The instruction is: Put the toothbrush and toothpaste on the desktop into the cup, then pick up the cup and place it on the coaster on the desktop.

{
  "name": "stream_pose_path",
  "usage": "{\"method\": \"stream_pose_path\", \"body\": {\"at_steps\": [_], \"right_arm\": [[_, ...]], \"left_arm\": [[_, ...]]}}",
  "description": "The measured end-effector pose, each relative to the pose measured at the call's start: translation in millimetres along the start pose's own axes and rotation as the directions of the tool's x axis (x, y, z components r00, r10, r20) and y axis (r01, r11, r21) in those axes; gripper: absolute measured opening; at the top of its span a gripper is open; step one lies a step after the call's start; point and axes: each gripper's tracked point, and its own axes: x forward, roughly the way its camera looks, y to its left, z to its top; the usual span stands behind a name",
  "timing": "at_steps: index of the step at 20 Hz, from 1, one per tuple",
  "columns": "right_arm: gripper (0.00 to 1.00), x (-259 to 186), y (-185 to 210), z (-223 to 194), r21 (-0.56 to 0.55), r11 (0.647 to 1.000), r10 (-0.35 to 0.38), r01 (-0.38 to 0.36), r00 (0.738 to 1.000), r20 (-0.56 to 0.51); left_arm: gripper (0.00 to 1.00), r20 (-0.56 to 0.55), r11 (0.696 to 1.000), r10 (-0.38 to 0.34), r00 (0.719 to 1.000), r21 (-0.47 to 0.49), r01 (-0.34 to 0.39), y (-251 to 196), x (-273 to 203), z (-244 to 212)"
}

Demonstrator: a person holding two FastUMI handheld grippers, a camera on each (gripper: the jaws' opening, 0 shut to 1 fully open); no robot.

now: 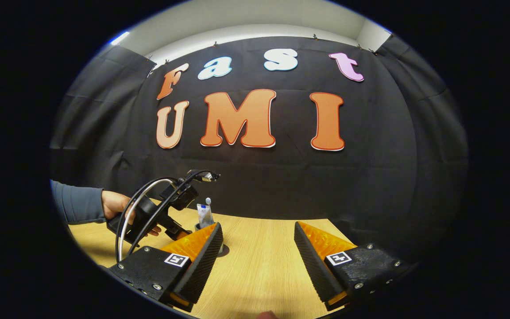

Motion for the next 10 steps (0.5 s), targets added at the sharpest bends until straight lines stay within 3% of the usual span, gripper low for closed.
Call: {"method": "stream_pose_path", "body": {"at_steps": [4, 5, 10], "right_arm": [[1.0, 8, 21, 10, -0.001, 1.0, 0.002, -0.002, 1.0, 0.026], [0.97, 9, 26, 12, 0.001, 1.0, 0.0, 0.0, 0.999, 0.034], [0.97, 18, 57, 13, 0.031, 0.999, 0.033, -0.033, 0.999, 0.028]], "left_arm": [[0.99, 0.169, 0.996, 0.057, 0.984, 0.061, -0.068, 0, -47, 12], [0.98, 0.212, 0.994, 0.073, 0.974, 0.065, -0.089, -8, -60, 15], [0.98, 0.402, 0.982, 0.161, 0.901, 0.025, -0.187, -7, -73, 21]]}}
